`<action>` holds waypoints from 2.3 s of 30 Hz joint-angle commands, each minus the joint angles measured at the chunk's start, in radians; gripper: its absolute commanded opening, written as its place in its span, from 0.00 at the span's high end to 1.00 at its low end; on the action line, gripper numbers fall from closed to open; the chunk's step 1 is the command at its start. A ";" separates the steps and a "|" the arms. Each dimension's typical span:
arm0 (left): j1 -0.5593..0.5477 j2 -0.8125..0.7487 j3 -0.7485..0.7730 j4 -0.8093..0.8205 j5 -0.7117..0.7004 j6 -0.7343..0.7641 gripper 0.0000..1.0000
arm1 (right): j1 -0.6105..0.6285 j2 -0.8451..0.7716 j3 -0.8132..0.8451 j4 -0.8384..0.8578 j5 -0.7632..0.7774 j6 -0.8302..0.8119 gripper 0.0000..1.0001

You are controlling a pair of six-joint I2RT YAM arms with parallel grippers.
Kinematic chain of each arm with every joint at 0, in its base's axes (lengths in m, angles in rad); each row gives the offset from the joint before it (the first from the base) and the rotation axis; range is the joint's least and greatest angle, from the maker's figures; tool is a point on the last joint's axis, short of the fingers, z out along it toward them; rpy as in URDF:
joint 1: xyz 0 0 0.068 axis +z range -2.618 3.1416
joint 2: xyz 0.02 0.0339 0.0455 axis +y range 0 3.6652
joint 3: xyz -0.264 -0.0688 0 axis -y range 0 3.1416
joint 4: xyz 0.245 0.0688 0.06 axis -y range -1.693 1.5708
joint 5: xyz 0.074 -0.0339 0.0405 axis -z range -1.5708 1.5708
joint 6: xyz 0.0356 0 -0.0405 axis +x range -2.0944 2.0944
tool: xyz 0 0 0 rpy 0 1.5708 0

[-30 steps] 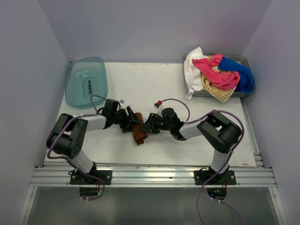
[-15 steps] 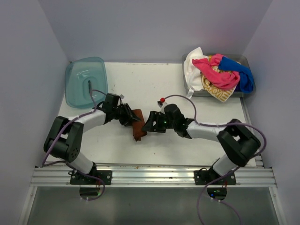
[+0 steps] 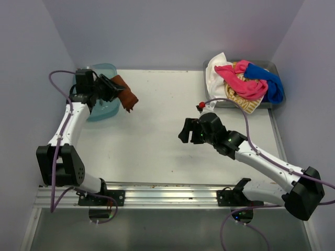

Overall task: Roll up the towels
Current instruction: Place the rolled towel into the container

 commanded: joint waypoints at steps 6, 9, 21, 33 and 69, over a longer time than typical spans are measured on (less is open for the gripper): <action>0.199 -0.002 0.117 0.127 -0.168 -0.113 0.97 | 0.001 -0.010 0.008 -0.096 0.073 -0.025 0.25; 0.233 0.018 0.094 0.231 -0.247 -0.188 0.96 | 0.001 -0.012 0.015 -0.108 0.056 -0.020 0.25; 0.249 0.213 0.022 0.614 -0.562 -0.414 0.94 | 0.001 0.062 0.049 -0.176 -0.007 -0.043 0.26; 0.207 0.593 0.364 0.579 -0.657 -0.478 0.91 | 0.001 0.227 0.123 -0.197 -0.056 -0.069 0.27; 0.197 1.030 0.754 0.428 -0.680 -0.543 0.87 | -0.005 0.355 0.190 -0.202 -0.084 -0.117 0.27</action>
